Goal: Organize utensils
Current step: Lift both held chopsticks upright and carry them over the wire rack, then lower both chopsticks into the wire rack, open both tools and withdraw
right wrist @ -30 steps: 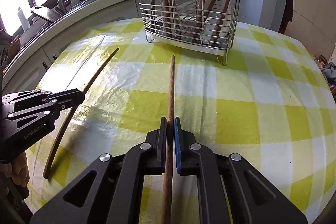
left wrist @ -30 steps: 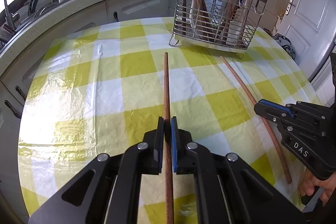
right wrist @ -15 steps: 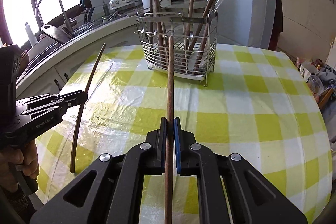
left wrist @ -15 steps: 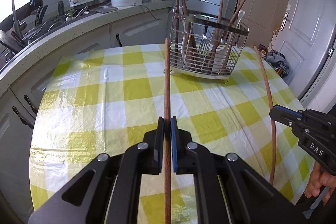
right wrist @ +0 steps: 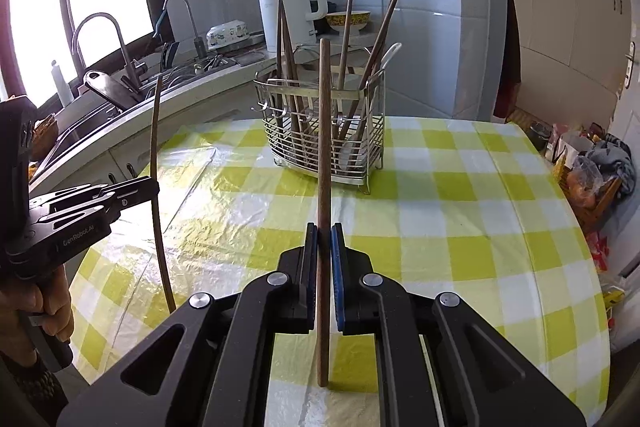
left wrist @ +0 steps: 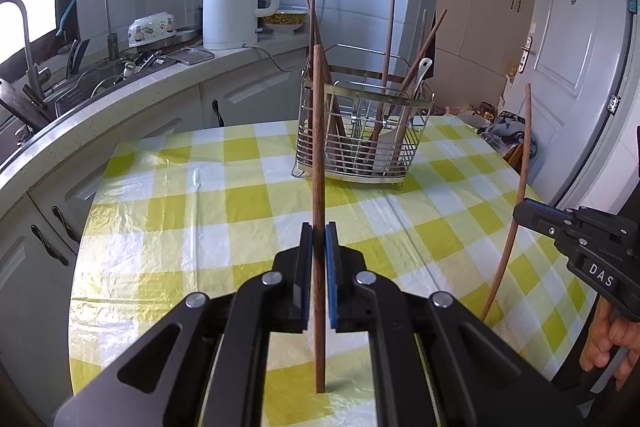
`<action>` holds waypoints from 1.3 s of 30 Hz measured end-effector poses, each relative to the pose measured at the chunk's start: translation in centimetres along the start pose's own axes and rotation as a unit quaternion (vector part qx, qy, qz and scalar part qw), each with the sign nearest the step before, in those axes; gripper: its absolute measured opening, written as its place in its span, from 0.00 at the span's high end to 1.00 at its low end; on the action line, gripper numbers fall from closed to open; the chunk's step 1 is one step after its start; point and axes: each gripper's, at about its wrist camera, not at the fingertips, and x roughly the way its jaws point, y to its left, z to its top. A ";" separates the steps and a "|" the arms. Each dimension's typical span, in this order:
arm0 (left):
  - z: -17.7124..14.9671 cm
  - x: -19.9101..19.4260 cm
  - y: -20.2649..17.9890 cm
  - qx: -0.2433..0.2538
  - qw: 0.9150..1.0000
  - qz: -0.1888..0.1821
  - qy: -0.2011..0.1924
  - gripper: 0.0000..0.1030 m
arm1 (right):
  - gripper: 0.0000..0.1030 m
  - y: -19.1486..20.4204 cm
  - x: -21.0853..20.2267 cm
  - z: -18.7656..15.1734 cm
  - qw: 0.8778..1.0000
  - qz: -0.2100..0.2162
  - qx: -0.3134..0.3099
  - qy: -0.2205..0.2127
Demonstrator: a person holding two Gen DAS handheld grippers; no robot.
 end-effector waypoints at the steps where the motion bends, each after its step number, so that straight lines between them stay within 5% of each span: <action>1: 0.1 -0.2 -0.1 0.001 1.000 -0.001 -0.002 0.94 | 0.92 0.0 -0.2 0.1 1.000 0.000 0.000 -0.002; 27: 2.2 -0.6 -1.4 0.010 0.999 -0.036 -0.012 0.94 | 0.92 -0.3 -0.8 2.1 1.000 0.013 -0.001 0.001; 39: 11.7 -3.3 -1.9 0.036 0.995 -0.056 -0.068 0.94 | 0.92 -0.6 -2.8 11.5 0.998 0.030 -0.024 -0.039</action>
